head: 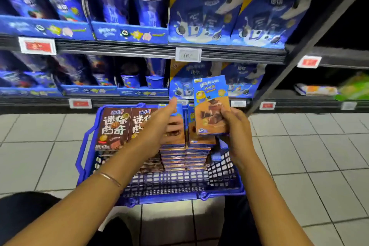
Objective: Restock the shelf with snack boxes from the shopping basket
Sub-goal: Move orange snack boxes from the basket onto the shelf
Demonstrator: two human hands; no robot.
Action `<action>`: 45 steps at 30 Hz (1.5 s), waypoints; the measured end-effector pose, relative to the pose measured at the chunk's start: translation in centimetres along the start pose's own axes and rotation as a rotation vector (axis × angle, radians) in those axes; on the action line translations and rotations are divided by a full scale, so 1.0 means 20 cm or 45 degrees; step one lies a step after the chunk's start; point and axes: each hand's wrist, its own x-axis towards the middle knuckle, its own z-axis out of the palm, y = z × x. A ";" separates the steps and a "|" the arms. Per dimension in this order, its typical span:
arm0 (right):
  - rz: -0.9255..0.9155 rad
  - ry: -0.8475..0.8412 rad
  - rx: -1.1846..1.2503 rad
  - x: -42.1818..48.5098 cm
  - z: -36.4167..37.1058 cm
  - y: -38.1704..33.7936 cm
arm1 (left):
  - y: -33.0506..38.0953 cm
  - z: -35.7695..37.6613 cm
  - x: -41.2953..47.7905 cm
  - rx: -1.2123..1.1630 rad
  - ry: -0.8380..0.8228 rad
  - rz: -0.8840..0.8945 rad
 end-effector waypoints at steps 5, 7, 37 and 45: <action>0.215 -0.329 -0.055 -0.10 0.16 0.05 | 0.01 0.04 0.02 -0.255 -0.171 0.013; 0.158 -0.323 -0.069 -0.12 0.19 0.08 | 0.01 0.05 0.03 -0.342 -0.070 0.027; -0.135 0.055 -0.617 0.13 0.05 0.46 | 0.06 0.02 0.07 -0.261 0.031 0.061; -0.200 0.171 -0.154 0.10 0.02 0.14 | 0.04 0.00 0.12 -0.225 0.081 0.061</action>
